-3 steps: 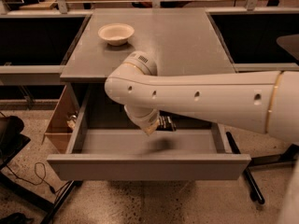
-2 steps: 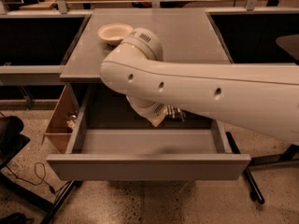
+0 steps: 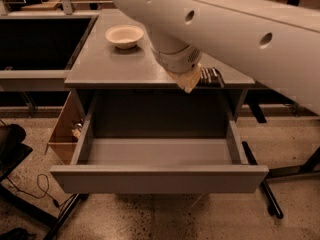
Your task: Pick rxbar chocolate from top drawer and place on counter
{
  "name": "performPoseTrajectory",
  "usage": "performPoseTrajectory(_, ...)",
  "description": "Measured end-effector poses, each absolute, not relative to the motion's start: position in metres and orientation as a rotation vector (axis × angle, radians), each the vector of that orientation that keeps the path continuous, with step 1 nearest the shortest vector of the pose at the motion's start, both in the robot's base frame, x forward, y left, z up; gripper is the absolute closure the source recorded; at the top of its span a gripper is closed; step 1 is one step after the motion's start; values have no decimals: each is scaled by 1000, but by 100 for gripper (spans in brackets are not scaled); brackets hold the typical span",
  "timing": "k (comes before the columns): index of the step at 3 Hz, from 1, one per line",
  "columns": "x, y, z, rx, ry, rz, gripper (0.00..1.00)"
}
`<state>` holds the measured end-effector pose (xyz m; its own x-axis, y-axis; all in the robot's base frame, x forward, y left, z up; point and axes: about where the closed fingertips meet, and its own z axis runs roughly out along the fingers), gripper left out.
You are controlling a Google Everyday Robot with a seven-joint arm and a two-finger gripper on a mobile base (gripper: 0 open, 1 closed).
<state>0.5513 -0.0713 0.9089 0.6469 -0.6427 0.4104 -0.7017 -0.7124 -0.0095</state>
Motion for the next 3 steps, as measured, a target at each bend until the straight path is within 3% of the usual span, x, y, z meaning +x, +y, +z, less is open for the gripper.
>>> performPoseTrajectory(3, 692, -96, 988, 2837, -761, 871, 100)
